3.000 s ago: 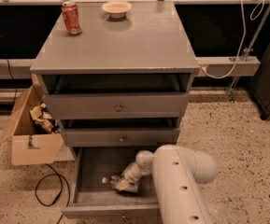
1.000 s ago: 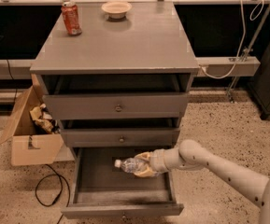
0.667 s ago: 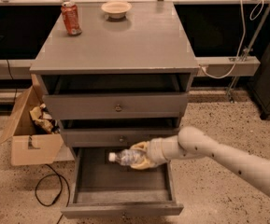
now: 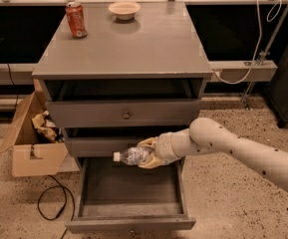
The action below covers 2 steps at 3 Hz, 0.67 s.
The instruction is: Pick blue plastic bottle from bottom drawer and place on counter
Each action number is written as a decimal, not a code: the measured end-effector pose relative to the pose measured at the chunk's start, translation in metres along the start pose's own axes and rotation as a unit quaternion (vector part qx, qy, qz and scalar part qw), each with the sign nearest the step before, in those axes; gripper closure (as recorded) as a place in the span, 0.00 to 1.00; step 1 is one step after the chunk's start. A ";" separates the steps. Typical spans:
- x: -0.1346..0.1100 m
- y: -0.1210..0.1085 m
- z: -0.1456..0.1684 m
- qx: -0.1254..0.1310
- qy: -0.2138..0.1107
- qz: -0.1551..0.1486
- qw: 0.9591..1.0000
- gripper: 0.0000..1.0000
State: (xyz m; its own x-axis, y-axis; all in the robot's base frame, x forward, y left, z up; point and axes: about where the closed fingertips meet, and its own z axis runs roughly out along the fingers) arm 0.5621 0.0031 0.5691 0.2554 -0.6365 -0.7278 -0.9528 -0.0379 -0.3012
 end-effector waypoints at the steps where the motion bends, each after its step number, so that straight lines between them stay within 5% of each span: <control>1: -0.029 -0.013 -0.028 0.006 0.001 -0.005 1.000 1.00; 2: -0.076 -0.034 -0.070 0.007 0.016 -0.005 1.000 1.00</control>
Offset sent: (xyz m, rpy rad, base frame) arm 0.0058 -0.0109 0.1965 -0.0683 -0.0239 -0.0379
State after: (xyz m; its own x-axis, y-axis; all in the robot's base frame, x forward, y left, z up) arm 0.5639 -0.0012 0.6776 0.2601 -0.6603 -0.7046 -0.9476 -0.0345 -0.3175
